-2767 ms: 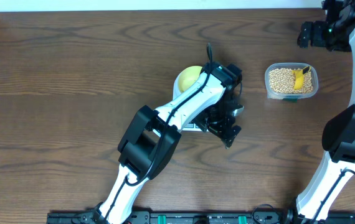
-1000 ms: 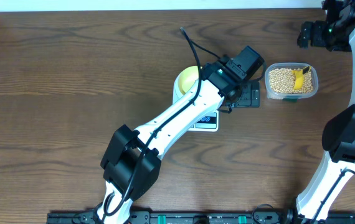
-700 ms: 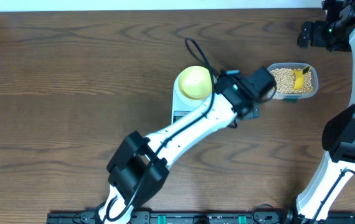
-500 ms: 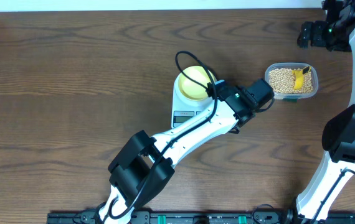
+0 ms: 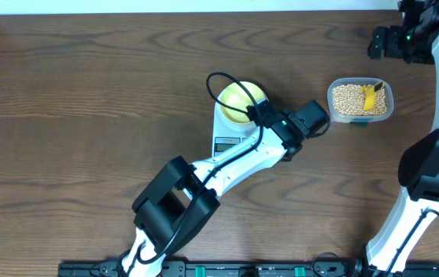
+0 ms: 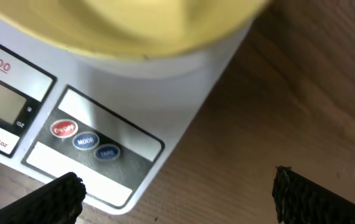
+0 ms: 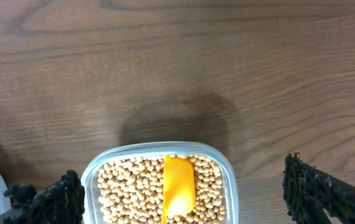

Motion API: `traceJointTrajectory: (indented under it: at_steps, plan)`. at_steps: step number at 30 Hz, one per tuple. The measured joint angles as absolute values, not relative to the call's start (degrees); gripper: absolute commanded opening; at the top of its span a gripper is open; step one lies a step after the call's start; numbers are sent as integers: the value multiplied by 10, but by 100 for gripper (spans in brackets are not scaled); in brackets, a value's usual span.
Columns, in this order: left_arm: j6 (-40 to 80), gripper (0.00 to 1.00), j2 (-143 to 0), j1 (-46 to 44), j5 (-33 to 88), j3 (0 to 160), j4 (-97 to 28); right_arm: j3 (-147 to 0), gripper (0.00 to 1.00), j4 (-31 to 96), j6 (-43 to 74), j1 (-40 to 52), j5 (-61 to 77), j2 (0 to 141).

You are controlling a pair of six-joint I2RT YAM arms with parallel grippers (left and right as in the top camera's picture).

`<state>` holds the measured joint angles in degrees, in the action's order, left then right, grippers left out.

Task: Scoop item into bowl and weigh 50g on scale

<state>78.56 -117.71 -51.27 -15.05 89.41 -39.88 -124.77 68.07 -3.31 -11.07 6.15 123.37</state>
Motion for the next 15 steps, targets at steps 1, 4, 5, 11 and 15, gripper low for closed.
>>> traceJointTrajectory:
  at_steps: [1,4,5,11,15]
  plan:
    - [794,98,-1177,-510,-151,894,-398,-1248,99,681,-33,-111,62,1234]
    - [825,98,-1177,-504,-154,875,-397,-1248,99,681,-33,-111,62,1234]
    - [837,98,-1177,-504,-154,865,-399,-1248,99,681,-33,-111,62,1234]
    - [872,98,-1177,-504,-154,852,-400,-1248,99,681,-33,-111,62,1234]
    - [879,98,-1177,-503,-154,852,-400,-1248,99,681,-33,-111,62,1234]
